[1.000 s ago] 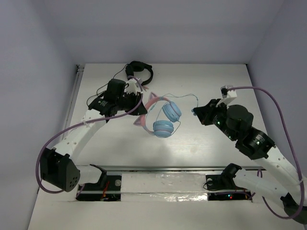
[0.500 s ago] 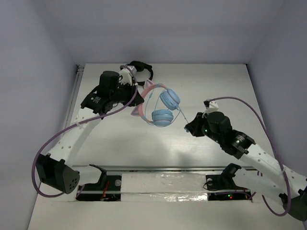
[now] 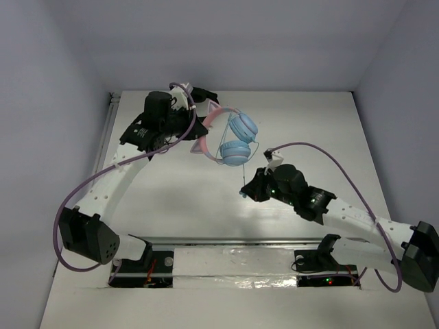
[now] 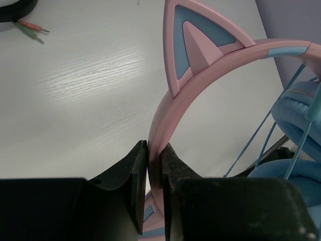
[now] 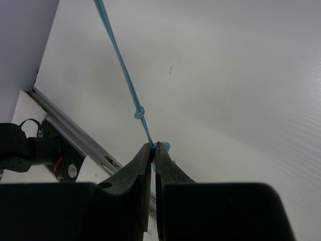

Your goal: Wrap the headphones

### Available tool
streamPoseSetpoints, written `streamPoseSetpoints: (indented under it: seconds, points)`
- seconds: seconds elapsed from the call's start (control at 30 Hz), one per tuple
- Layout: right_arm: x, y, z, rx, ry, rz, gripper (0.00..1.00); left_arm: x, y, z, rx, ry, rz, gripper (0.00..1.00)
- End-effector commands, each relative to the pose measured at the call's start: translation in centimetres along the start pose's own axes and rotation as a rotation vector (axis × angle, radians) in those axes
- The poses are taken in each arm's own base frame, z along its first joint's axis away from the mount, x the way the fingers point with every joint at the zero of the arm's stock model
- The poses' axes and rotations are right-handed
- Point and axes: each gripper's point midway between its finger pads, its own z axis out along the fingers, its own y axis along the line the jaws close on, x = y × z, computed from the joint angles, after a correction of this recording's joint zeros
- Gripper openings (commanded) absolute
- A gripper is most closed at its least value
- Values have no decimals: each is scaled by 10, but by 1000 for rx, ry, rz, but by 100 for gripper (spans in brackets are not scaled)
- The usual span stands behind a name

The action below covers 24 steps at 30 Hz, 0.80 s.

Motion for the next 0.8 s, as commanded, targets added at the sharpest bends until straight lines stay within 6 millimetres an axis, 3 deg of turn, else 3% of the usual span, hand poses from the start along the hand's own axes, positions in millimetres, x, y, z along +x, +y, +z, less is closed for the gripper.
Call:
streamPoseSetpoints:
  seconds: [0.0, 0.27, 0.5, 0.6, 0.77]
  points:
    - [-7, 26, 8, -85, -39, -6, 0, -56, -34, -10, 114, -178, -14, 0]
    - [5, 34, 23, -76, -17, -6, 0, -59, -24, 8, 108, -243, -155, 0]
    - [10, 54, 20, -95, -60, 23, 0, -59, 11, 20, 1, -380, -290, 0]
    - [9, 49, 17, -84, -104, 79, 0, -43, 31, 28, -39, -412, -370, 0]
    - [3, 61, 6, -151, -145, 133, 0, -34, 40, 32, -82, -449, -403, 0]
